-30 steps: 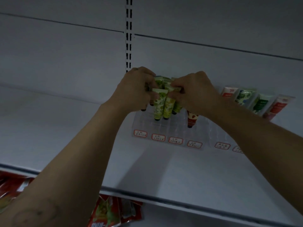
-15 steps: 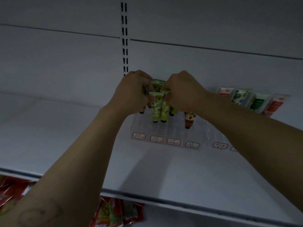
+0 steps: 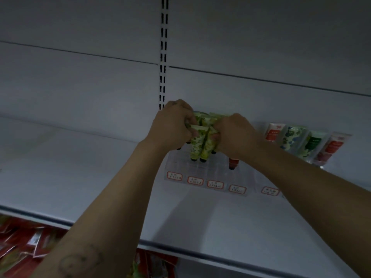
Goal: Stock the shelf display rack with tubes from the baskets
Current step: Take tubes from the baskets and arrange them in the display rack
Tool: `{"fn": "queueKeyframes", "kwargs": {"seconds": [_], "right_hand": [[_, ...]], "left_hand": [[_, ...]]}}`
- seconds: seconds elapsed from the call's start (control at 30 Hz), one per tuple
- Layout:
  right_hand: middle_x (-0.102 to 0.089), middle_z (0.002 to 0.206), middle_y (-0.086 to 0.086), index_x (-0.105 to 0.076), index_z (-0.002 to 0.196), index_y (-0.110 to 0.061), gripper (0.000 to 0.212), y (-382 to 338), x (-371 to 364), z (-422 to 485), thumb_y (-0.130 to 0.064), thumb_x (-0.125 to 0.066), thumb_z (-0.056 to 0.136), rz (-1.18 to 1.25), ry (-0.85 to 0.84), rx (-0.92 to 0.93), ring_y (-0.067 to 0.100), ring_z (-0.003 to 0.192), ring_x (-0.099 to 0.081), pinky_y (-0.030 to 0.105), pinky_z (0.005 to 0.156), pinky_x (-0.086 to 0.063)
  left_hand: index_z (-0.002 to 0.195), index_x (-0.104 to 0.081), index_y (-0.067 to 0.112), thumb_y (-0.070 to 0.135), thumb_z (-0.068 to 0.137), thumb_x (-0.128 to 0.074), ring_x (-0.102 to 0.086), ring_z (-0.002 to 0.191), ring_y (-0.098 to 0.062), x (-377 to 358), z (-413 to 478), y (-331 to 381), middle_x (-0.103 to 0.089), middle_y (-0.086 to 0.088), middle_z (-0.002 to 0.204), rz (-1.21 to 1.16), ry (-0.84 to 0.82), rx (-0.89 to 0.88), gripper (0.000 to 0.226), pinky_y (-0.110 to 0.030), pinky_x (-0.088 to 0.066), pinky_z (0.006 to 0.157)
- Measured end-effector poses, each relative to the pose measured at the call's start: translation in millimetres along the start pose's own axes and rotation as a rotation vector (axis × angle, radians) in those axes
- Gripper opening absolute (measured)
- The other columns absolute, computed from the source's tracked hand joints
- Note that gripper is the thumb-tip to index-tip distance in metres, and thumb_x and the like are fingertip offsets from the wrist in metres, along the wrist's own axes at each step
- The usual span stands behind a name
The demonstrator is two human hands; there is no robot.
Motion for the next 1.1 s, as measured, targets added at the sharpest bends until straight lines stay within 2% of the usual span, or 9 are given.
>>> {"fn": "queueKeyframes", "kwargs": {"seconds": [0.07, 0.2, 0.33, 0.43, 0.67, 0.77, 0.87, 0.97, 1.1], "right_hand": [[-0.059, 0.06, 0.021, -0.047, 0.047, -0.007, 0.032, -8.0, -0.2, 8.7, 0.01, -0.058, 0.072, -0.038, -0.08, 0.0, 0.017, 0.051, -0.035, 0.028, 0.054, -0.03], [-0.06, 0.072, 0.02, -0.062, 0.069, 0.002, 0.014, -6.7, -0.3, 8.4, 0.001, -0.056, 0.081, -0.069, -0.21, -0.039, 0.023, 0.064, -0.044, 0.03, 0.06, -0.032], [-0.052, 0.065, 0.012, -0.046, 0.053, -0.007, 0.031, -12.6, -0.8, 13.8, 0.008, -0.056, 0.077, -0.089, -0.201, 0.011, 0.019, 0.058, -0.04, 0.023, 0.052, -0.025], [-0.036, 0.058, 0.001, -0.031, 0.051, -0.016, 0.044, -13.9, -1.3, 18.1, 0.002, -0.051, 0.085, -0.16, -0.318, 0.007, 0.012, 0.051, -0.029, 0.022, 0.046, -0.016], [-0.034, 0.061, -0.001, -0.034, 0.056, -0.015, 0.039, -14.0, 3.4, 18.2, -0.01, -0.058, 0.086, -0.178, -0.372, -0.12, 0.01, 0.051, -0.031, 0.021, 0.044, -0.022], [-0.05, 0.079, 0.003, -0.055, 0.087, -0.008, 0.012, -21.0, 11.7, 6.0, -0.015, -0.064, 0.085, -0.208, -0.354, -0.181, 0.017, 0.067, -0.048, 0.024, 0.051, -0.031], [-0.058, 0.109, 0.01, -0.041, 0.129, -0.009, 0.05, -20.8, 34.9, -13.0, -0.025, -0.064, 0.087, -0.146, -0.277, -0.268, 0.024, 0.089, -0.056, 0.028, 0.06, -0.04], [-0.054, 0.119, 0.007, -0.043, 0.132, -0.017, 0.055, -24.1, 62.8, -37.8, -0.04, -0.063, 0.086, -0.108, -0.236, -0.278, 0.023, 0.106, -0.053, 0.029, 0.072, -0.038], [-0.041, 0.143, 0.002, -0.03, 0.146, -0.024, 0.073, -28.0, 81.1, -85.4, -0.052, -0.06, 0.085, -0.103, -0.245, -0.279, 0.022, 0.127, -0.038, 0.031, 0.096, -0.036]], "left_hand": [[0.083, -0.073, 0.013, 0.017, 0.069, -0.081, -0.046, 0.111, -0.018, 0.0, 1.3, -2.2, -0.057, 0.002, 0.119, -0.037, 0.017, 0.002, 0.017, -0.021, -0.032, 0.084], [0.082, -0.073, 0.015, 0.017, 0.069, -0.082, -0.044, 0.106, -0.012, 0.3, 1.1, -4.7, -0.057, 0.002, 0.117, -0.038, -0.002, -0.003, 0.016, -0.021, -0.032, 0.083], [0.078, -0.07, 0.017, 0.018, 0.072, -0.079, -0.039, 0.099, -0.007, -1.1, 2.6, -3.8, -0.056, 0.002, 0.115, 0.015, 0.023, -0.019, 0.011, -0.018, -0.027, 0.078], [0.081, -0.072, 0.013, 0.015, 0.072, -0.078, -0.045, 0.102, -0.012, -2.6, 1.0, -2.4, -0.058, -0.001, 0.115, 0.016, 0.031, -0.02, 0.011, -0.018, -0.028, 0.078], [0.086, -0.072, 0.011, 0.012, 0.075, -0.074, -0.053, 0.113, -0.022, -3.9, -5.9, -4.1, -0.058, -0.003, 0.126, -0.029, 0.007, -0.019, 0.011, -0.025, -0.039, 0.092], [0.103, -0.069, 0.015, 0.02, 0.081, -0.072, -0.041, 0.132, -0.021, -2.3, -12.8, -2.3, -0.048, -0.001, 0.142, 0.027, -0.018, -0.022, 0.023, -0.04, -0.035, 0.107], [0.13, -0.055, 0.023, 0.032, 0.086, -0.066, -0.025, 0.142, -0.017, 2.0, -25.9, 4.5, -0.029, 0.002, 0.155, 0.165, -0.064, -0.019, 0.046, -0.039, -0.023, 0.114], [0.145, -0.036, 0.027, 0.041, 0.09, -0.06, -0.016, 0.145, -0.016, 13.6, -39.9, 18.6, -0.019, 0.003, 0.159, 0.297, -0.091, -0.075, 0.062, -0.035, -0.012, 0.114], [0.145, -0.036, 0.026, 0.05, 0.086, -0.061, -0.021, 0.145, -0.019, 26.2, -69.0, 46.0, -0.028, 0.0, 0.156, 0.461, -0.12, -0.169, 0.069, -0.037, -0.017, 0.113]]}}
Point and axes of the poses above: each hand's wrist, its own z-axis towards the middle knuckle, its own x-axis out of the back of the hand, y = z × x, the point moved 5 cm from there along z, towards the middle knuckle
